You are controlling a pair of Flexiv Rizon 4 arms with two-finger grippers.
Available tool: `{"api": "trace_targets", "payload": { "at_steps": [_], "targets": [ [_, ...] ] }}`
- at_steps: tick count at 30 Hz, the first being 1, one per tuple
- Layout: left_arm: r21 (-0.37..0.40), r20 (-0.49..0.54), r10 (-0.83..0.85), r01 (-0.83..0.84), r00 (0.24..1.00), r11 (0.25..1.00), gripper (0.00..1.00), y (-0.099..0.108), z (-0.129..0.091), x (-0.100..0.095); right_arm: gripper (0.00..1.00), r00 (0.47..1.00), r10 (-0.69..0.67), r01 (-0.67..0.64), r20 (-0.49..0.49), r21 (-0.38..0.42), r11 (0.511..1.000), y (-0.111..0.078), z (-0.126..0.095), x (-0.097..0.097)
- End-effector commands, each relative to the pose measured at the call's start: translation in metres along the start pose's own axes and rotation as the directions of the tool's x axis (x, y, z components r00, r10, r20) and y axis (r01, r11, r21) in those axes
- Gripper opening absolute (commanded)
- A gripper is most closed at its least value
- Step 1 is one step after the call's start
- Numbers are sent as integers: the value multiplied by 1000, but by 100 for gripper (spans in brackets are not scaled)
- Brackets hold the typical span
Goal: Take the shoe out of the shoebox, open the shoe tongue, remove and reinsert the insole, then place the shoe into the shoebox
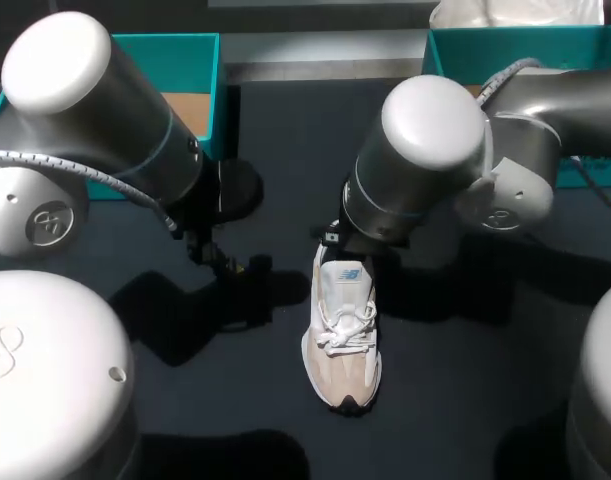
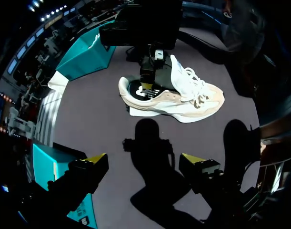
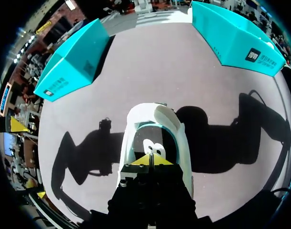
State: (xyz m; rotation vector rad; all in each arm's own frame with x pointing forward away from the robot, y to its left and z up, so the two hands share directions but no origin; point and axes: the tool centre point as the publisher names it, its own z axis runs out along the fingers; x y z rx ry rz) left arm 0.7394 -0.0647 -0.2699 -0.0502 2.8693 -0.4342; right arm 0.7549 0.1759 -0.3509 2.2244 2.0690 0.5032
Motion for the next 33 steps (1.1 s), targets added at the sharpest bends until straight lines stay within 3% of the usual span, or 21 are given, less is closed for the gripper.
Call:
{"api": "trace_targets", "payload": {
  "at_steps": [1,8,21,28,33],
  "targets": [
    [26,50,11,-12,999,1000,100,20,-28,11,0,1000,-6,6,9,10,1000,0,6,5],
    [38,47,20,-22,999,999,100,33,-46,11,0,1000,-18,17,21,19,1000,-3,12,6],
    [41,35,18,-19,999,999,100,34,-47,12,0,995,-65,67,78,-17,998,-9,33,-6],
    [41,35,18,-19,999,999,100,34,-47,12,0,998,-35,39,53,-64,997,9,12,-5],
    [41,35,18,-19,999,999,100,34,-47,12,0,996,-46,52,80,-79,996,15,15,-9]
  ]
}}
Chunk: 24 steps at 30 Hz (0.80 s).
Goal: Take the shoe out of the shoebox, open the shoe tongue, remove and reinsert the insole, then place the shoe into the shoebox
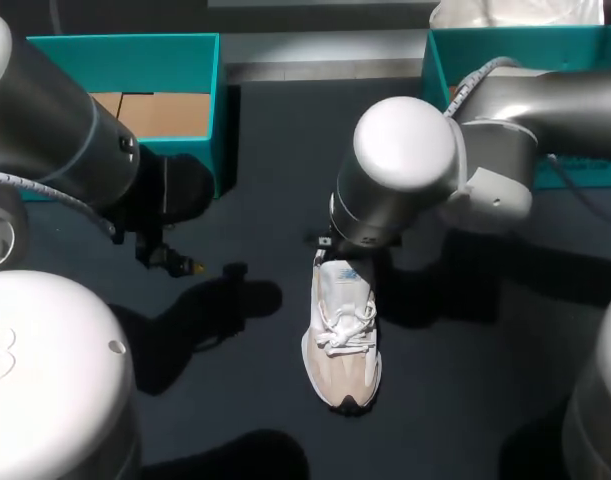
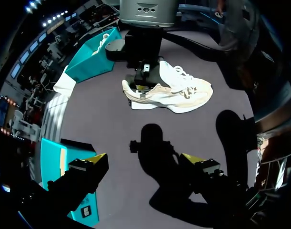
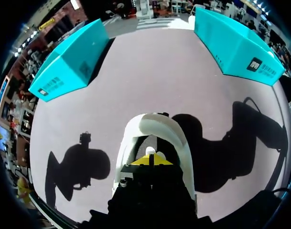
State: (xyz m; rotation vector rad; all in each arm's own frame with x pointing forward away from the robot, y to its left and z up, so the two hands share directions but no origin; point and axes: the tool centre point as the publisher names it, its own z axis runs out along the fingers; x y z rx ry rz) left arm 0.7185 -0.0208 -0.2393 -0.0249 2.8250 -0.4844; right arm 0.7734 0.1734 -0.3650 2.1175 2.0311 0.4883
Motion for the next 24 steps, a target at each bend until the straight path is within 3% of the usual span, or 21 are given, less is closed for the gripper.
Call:
{"api": "trace_targets", "payload": {
  "at_steps": [1,12,24],
  "targets": [
    [0,1,1,-1,1000,1000,100,1,-1,1,0,1000,-3,4,13,-5,1000,1,1,-5],
    [0,1,1,-1,1000,1000,100,1,-1,1,0,998,-43,44,37,-13,999,-10,25,-2],
    [0,1,1,-1,1000,1000,100,1,-1,1,0,998,-69,69,8,-111,991,7,3,-4]
  ]
}}
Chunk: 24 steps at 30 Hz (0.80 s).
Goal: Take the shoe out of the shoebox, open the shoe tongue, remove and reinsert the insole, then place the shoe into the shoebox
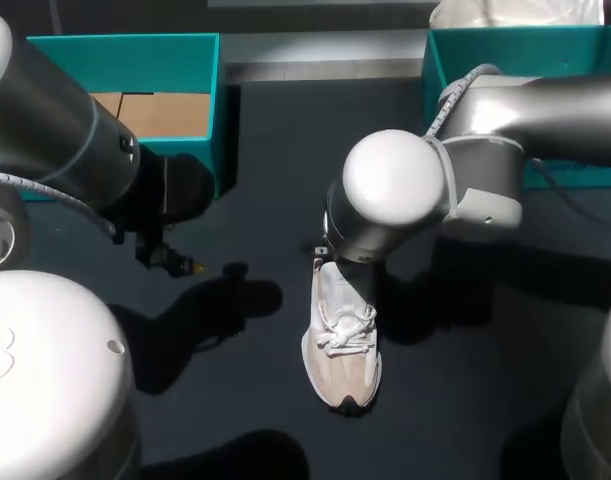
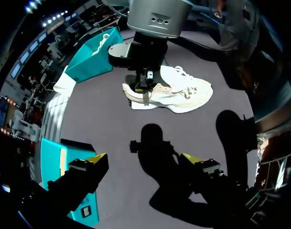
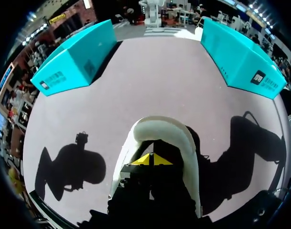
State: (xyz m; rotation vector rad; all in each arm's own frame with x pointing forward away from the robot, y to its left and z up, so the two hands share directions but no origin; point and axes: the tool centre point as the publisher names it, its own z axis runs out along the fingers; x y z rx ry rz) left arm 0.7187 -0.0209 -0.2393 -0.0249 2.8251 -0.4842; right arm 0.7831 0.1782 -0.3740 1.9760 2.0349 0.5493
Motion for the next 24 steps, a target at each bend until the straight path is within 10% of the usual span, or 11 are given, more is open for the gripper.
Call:
{"api": "trace_targets", "payload": {
  "at_steps": [1,16,24],
  "targets": [
    [1,1,1,-1,1000,1000,100,1,-1,2,0,1000,12,-12,1,-18,1000,2,-6,-9],
    [1,1,1,-1,1000,1000,100,1,-1,2,0,999,12,-12,47,-5,1000,-10,30,-8],
    [1,1,1,-1,1000,1000,100,1,-1,2,0,998,41,-40,37,-4,999,-3,14,-12]
  ]
}}
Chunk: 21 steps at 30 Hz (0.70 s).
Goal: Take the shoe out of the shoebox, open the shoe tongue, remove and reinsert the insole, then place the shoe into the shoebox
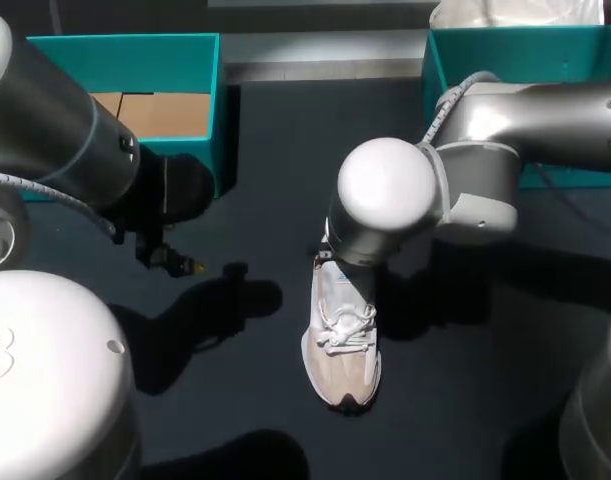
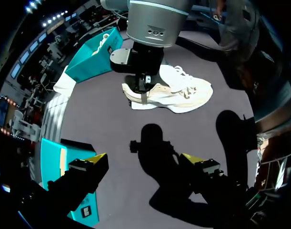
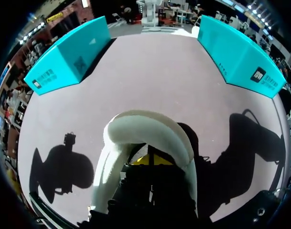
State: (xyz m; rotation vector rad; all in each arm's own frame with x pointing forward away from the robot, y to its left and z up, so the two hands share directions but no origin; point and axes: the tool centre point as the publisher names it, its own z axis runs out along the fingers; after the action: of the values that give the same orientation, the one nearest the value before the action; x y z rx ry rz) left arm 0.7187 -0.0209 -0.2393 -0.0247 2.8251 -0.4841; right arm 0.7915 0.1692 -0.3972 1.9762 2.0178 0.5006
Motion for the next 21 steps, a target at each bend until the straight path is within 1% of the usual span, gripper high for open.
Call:
{"api": "trace_targets", "payload": {
  "at_steps": [1,4,5,6,7,8,9,10,21],
  "targets": [
    [1,1,1,-1,1000,1000,100,1,-1,2,0,999,51,-51,-3,-1,999,2,-14,-3],
    [1,1,1,-1,1000,1000,100,1,-1,2,0,996,93,-93,7,72,993,6,-28,-5],
    [1,1,1,-1,1000,1000,100,1,-1,2,0,993,120,-121,20,116,986,6,-33,-7],
    [1,1,1,-1,1000,1000,100,1,-1,2,0,992,118,-122,36,147,982,5,-37,-8],
    [1,1,1,-1,1000,1000,100,1,-1,2,0,988,149,-154,42,218,964,3,-41,-8],
    [1,1,1,-1,1000,1000,100,1,-1,2,0,985,163,-171,55,273,947,1,-45,-8],
    [1,1,1,-1,1000,1000,100,1,-1,2,0,978,194,-207,74,315,926,-1,-48,-8],
    [1,1,1,-1,1000,1000,100,1,-1,2,0,971,224,-238,80,337,911,-2,-49,-8],
    [1,1,1,-1,1000,1000,100,1,-1,2,0,971,224,-238,80,337,911,-2,-49,-8]
  ]
}}
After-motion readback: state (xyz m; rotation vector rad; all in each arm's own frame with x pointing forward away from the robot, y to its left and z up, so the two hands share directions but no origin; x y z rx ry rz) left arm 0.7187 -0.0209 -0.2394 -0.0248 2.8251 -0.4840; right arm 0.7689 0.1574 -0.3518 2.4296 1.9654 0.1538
